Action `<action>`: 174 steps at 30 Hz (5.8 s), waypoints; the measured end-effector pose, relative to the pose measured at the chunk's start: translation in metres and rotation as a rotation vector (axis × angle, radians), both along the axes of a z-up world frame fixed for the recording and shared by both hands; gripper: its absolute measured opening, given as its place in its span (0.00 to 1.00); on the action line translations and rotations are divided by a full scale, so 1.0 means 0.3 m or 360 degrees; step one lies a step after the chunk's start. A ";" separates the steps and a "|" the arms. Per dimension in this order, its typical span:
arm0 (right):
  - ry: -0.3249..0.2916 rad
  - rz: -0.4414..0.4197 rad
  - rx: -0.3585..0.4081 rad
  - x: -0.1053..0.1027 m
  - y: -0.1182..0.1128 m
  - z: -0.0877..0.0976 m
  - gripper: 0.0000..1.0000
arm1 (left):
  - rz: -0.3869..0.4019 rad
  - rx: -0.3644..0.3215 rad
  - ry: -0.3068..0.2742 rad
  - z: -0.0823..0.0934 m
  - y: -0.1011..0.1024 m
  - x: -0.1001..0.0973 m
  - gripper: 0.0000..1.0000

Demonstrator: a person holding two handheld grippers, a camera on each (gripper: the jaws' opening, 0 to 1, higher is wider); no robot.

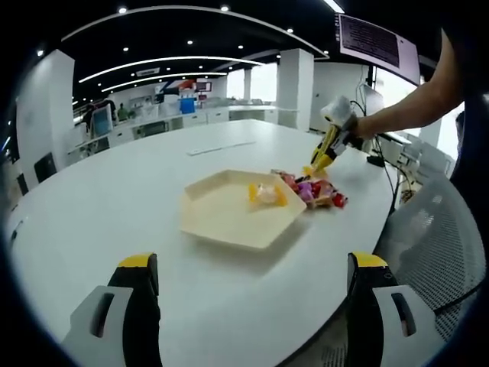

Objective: Place the target food into the container with the food tongs after gripping and lifting it, then release it inside without dropping or visibly crushing the food.

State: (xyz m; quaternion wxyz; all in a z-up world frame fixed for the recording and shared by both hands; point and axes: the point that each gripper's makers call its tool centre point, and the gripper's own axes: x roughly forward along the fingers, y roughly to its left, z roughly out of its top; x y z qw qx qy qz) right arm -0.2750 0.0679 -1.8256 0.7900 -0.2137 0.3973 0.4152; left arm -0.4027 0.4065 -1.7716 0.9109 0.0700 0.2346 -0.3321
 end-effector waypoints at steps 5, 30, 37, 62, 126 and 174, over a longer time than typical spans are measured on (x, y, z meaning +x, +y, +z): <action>-0.0017 -0.0028 0.0007 0.017 -0.019 0.035 0.22 | -0.0011 0.0001 -0.0005 -0.001 -0.002 0.000 1.00; -0.0105 -0.0132 0.0070 0.093 0.011 0.249 0.21 | -0.0043 -0.0008 -0.0012 -0.001 -0.012 -0.004 1.00; -0.0113 -0.0125 0.0103 0.102 0.082 0.291 0.22 | -0.0040 -0.0009 -0.0020 0.005 -0.011 -0.004 1.00; -0.0067 0.0196 0.0184 -0.012 0.644 0.381 0.22 | -0.0061 0.0000 -0.0038 0.012 -0.020 -0.010 1.00; -0.0211 0.0101 0.0242 0.068 0.509 0.360 0.27 | -0.0061 0.0001 -0.0038 0.010 -0.016 -0.008 1.00; -0.0258 -0.0024 0.0153 0.170 0.267 0.169 0.27 | -0.0030 -0.0001 -0.0004 -0.001 -0.006 -0.004 0.99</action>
